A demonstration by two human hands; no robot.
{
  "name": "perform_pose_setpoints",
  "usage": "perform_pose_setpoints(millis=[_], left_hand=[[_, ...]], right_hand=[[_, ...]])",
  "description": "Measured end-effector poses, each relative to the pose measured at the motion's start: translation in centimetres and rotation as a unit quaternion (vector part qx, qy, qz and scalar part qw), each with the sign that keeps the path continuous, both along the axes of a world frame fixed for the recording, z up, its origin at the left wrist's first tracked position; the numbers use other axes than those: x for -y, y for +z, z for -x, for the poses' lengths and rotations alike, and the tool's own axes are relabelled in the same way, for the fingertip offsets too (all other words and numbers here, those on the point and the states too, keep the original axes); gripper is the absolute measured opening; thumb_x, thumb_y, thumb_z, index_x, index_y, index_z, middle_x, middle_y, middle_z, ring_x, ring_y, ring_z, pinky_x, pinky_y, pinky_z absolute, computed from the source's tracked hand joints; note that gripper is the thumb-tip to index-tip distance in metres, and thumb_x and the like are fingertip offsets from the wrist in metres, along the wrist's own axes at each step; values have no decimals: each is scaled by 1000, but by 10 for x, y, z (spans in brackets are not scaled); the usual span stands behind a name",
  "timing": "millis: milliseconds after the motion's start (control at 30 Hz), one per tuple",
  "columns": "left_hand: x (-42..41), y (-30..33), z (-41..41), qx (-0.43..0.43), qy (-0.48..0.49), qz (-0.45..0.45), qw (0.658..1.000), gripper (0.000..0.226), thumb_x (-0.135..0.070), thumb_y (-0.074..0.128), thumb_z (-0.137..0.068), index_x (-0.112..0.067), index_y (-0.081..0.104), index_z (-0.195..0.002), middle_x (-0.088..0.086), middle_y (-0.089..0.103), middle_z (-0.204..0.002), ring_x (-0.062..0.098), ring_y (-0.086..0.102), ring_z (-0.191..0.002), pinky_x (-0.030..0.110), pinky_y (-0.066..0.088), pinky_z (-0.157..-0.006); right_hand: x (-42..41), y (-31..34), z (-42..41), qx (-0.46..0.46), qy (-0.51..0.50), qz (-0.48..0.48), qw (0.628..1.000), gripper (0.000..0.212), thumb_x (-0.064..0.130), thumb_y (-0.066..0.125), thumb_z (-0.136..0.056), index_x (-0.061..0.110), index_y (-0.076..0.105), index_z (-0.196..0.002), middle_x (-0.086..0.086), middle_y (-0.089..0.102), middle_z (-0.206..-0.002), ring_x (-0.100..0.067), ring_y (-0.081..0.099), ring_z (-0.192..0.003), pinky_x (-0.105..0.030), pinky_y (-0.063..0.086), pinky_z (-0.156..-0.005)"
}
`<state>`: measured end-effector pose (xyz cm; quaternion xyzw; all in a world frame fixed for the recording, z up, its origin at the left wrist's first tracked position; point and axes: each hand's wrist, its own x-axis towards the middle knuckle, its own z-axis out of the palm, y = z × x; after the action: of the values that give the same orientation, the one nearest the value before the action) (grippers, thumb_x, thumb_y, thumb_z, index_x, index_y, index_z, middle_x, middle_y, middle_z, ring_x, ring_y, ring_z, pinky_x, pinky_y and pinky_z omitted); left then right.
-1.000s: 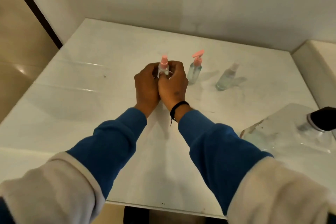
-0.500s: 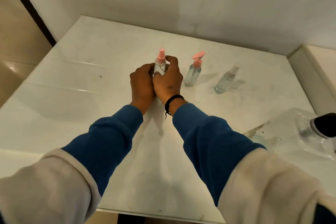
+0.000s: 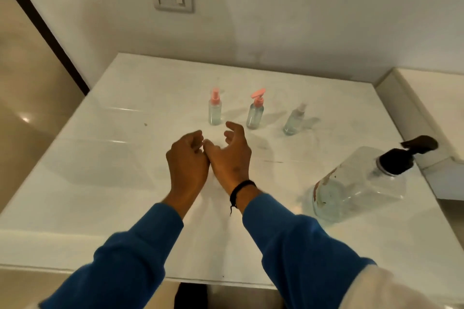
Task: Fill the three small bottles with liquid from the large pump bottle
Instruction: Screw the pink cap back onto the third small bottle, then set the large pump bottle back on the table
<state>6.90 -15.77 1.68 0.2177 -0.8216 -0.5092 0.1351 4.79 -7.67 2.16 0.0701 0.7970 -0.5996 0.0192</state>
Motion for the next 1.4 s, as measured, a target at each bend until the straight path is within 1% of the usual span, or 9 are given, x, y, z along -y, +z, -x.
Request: perform_pose_setpoints(millis=[100,267,433,767,933,1100,1200,1300,1400], left_hand=[[-11,21,-27,-7,-19,0,1000,36,-1,62,-94,-8,64,-130,7,70,-123,18,66,-112,19,46,-92],[-33,60,-60,-24,-68,-37,997,43,5,61,-92,-11,62,-132,4,68,-126,15,64,-115,11,46,-88],[-59,107,-87,-54,-119,-23,991,48,5,63,-90,-12,59,-135,3,64,-132,17,60,-121,21,47,-95],[-123,170,-140,-81,-201,0,976,56,-23,78,-86,-18,57,-137,0,62,-135,17,58,-123,24,45,-95],[-149,171,-157,-63,-223,31,972,56,-27,80,-84,-16,60,-135,0,64,-132,16,60,-121,25,47,-95],[-166,151,-160,-31,-229,34,972,43,-17,74,-89,-17,62,-131,1,66,-128,14,63,-112,12,43,-81],[-171,132,-157,0,-229,25,973,42,-17,73,-90,-17,62,-131,2,66,-128,12,62,-108,11,42,-77],[-175,114,-150,27,-231,18,972,46,-19,73,-90,-16,60,-134,3,65,-131,16,62,-113,18,43,-86],[-179,98,-139,45,-233,10,971,51,-21,74,-90,-16,56,-138,4,63,-134,19,62,-118,21,44,-88]], right_hand=[[-12,19,-26,6,9,11,1000,57,22,74,-91,26,47,-141,3,55,-137,-8,51,-121,-10,42,-86],[-42,58,-61,-10,10,18,1000,45,20,74,-91,24,55,-132,5,60,-127,-5,53,-114,-1,40,-74],[-74,103,-91,-60,0,-15,998,35,23,76,-90,21,62,-122,7,64,-116,-6,56,-107,-1,42,-71],[-160,158,-155,-105,-71,7,992,24,26,70,-96,18,64,-117,8,65,-108,-9,61,-103,-8,44,-79],[-206,155,-178,-83,-111,15,990,14,24,70,-96,22,62,-107,6,66,-105,-13,63,-100,-5,41,-71],[-246,144,-182,-63,-139,9,988,11,24,69,-97,25,59,-103,5,66,-104,-14,62,-97,-9,43,-70],[-261,131,-178,-38,-146,8,989,15,25,69,-97,22,60,-108,3,66,-108,-14,62,-100,-4,40,-67],[-268,114,-171,-12,-146,6,989,25,28,69,-97,18,61,-119,1,65,-114,-14,61,-101,-4,39,-65],[-265,97,-163,3,-145,8,989,38,32,71,-95,18,57,-128,-1,62,-124,-15,59,-107,-10,44,-76]])
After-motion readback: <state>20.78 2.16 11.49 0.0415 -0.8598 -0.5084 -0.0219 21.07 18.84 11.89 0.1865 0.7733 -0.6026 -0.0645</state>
